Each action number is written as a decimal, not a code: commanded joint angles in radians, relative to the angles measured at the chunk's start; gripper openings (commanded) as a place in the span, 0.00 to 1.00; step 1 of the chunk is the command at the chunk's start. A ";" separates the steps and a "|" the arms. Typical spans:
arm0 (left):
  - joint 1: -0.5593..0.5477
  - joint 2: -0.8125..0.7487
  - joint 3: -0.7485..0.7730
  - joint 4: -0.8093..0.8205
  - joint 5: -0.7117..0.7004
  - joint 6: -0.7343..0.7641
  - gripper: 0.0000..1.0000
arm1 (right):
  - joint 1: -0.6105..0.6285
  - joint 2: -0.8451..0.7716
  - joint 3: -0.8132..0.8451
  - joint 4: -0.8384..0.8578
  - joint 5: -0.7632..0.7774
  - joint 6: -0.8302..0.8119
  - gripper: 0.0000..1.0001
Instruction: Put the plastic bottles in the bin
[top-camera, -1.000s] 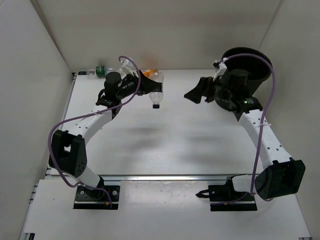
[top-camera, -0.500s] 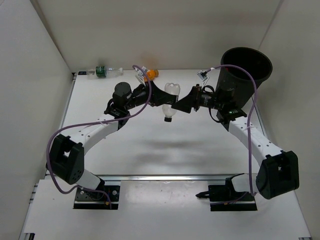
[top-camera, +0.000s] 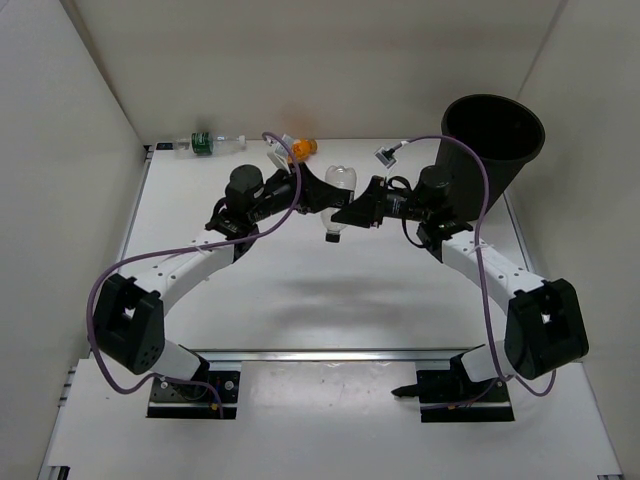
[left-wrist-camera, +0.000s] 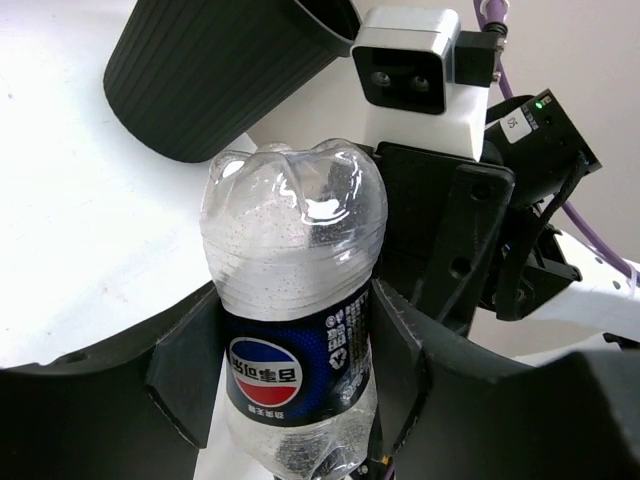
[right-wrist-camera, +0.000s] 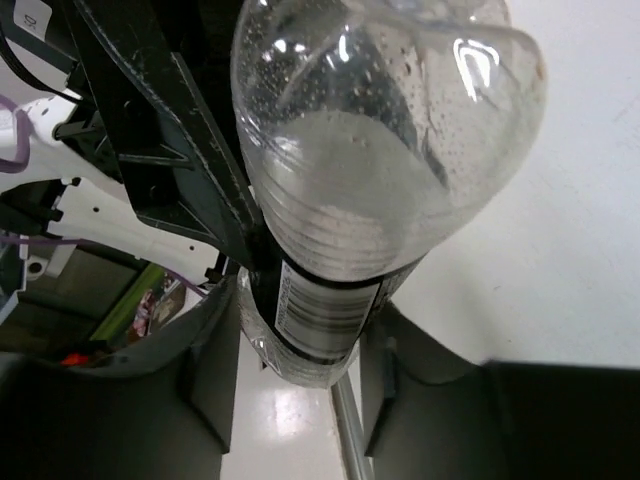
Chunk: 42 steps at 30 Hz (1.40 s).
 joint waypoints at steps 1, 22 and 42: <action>0.008 -0.007 -0.012 0.030 0.003 0.001 0.41 | -0.002 0.014 0.001 0.114 -0.056 0.064 0.21; 0.181 -0.128 0.196 -0.582 -0.238 0.177 0.99 | -0.310 -0.082 0.268 -0.529 0.183 -0.309 0.00; 0.250 0.674 1.181 -1.105 -0.408 0.839 0.99 | -0.675 0.320 0.935 -1.121 0.728 -0.545 0.10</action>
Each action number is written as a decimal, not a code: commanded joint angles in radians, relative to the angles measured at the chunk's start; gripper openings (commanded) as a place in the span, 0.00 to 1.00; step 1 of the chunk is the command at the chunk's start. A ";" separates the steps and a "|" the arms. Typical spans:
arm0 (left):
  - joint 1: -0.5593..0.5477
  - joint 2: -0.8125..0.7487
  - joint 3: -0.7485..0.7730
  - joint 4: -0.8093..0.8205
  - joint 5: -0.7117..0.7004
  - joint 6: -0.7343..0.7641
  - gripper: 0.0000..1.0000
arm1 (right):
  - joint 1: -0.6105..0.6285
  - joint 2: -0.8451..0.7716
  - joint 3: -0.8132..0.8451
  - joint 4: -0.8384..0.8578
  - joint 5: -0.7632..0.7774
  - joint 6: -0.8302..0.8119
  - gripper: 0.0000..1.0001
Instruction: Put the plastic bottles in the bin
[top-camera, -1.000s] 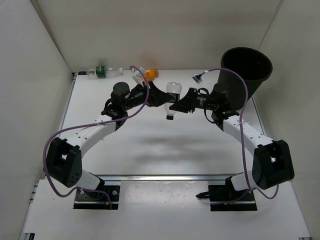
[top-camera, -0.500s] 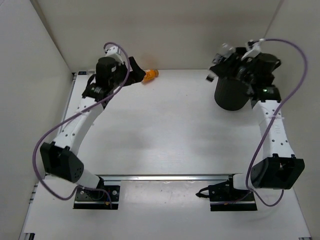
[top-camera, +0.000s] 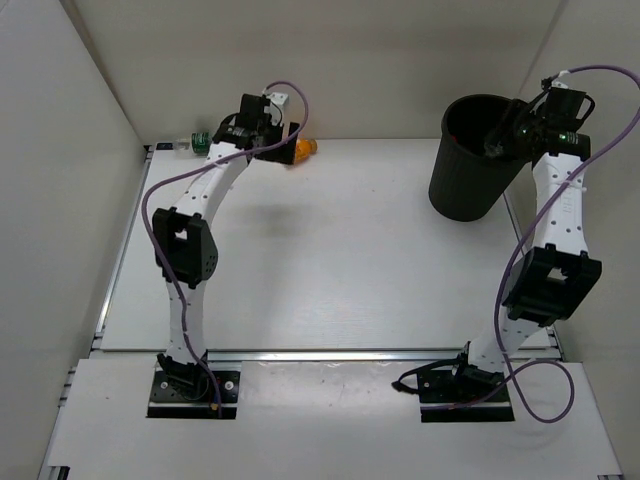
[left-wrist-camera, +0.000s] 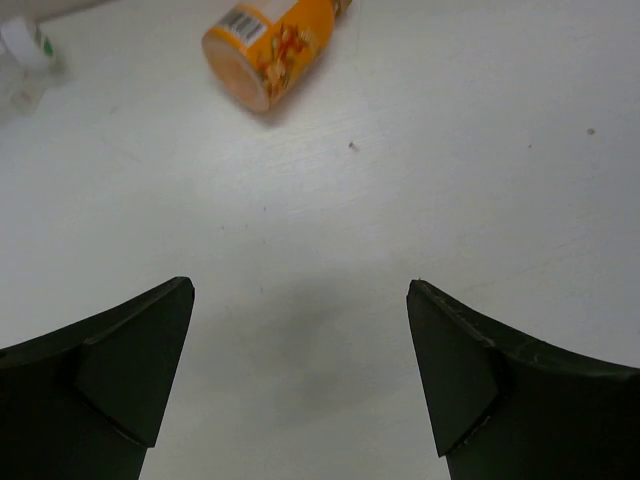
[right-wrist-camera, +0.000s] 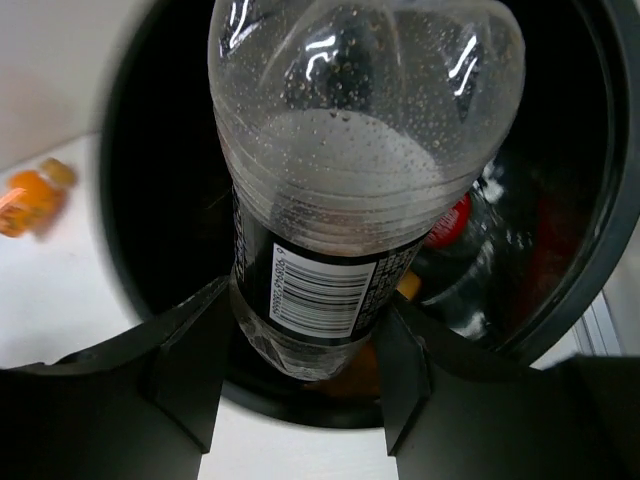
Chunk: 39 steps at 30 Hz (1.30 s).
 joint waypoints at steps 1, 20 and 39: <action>0.047 0.073 0.213 0.028 0.169 0.106 0.99 | -0.034 0.019 0.030 -0.033 -0.025 -0.035 0.14; 0.130 0.510 0.499 0.599 0.358 -0.110 0.99 | 0.024 -0.101 0.038 0.046 -0.118 -0.052 0.91; 0.124 0.656 0.501 0.659 0.393 -0.198 0.99 | 0.018 -0.201 -0.082 0.109 -0.112 -0.003 0.92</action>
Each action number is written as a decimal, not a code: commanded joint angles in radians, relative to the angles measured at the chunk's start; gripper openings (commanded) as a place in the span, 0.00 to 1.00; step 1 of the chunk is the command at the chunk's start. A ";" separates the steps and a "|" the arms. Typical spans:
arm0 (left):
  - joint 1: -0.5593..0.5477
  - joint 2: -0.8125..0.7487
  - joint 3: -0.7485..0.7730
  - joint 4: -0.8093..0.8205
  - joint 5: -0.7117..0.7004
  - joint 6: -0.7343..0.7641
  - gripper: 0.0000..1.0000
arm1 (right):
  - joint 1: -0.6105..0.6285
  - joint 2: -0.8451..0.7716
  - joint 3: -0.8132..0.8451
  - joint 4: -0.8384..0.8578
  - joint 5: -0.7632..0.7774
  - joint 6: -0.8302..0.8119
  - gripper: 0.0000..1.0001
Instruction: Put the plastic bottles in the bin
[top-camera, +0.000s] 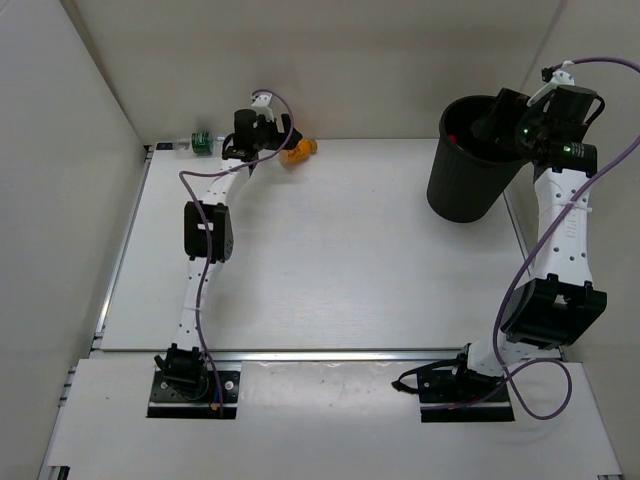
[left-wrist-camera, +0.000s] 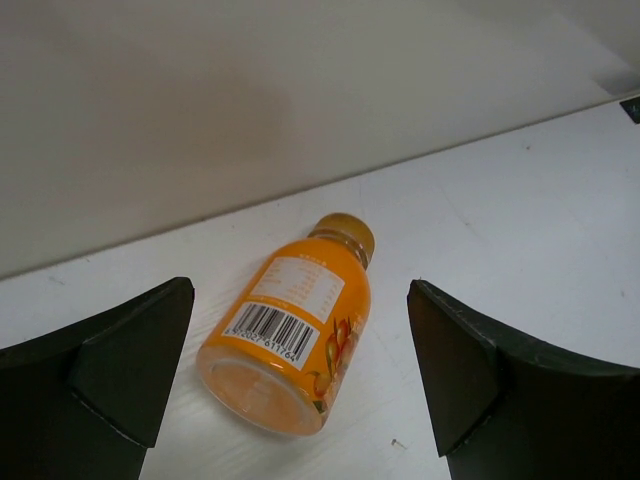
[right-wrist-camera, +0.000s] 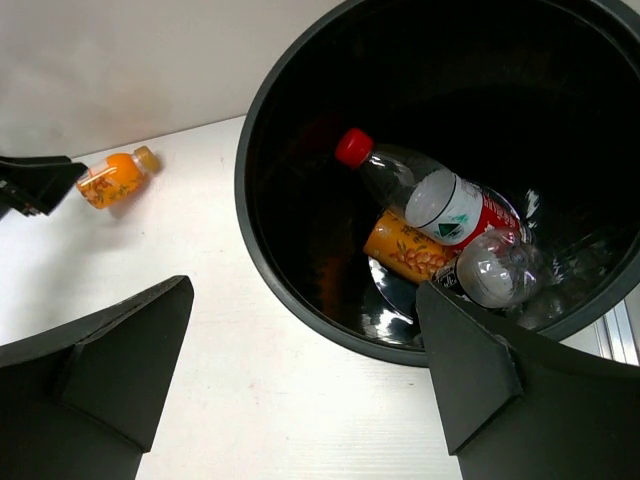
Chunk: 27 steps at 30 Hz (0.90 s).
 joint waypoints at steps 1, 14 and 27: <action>-0.020 0.003 0.028 -0.023 0.014 -0.006 0.99 | -0.006 -0.057 -0.015 0.072 -0.004 0.022 0.91; -0.092 -0.003 0.024 -0.192 -0.143 0.147 0.98 | -0.046 -0.143 -0.125 0.138 -0.039 0.068 0.92; -0.106 -0.073 0.062 -0.217 -0.134 0.110 0.55 | -0.015 -0.235 -0.191 0.152 -0.025 0.083 0.92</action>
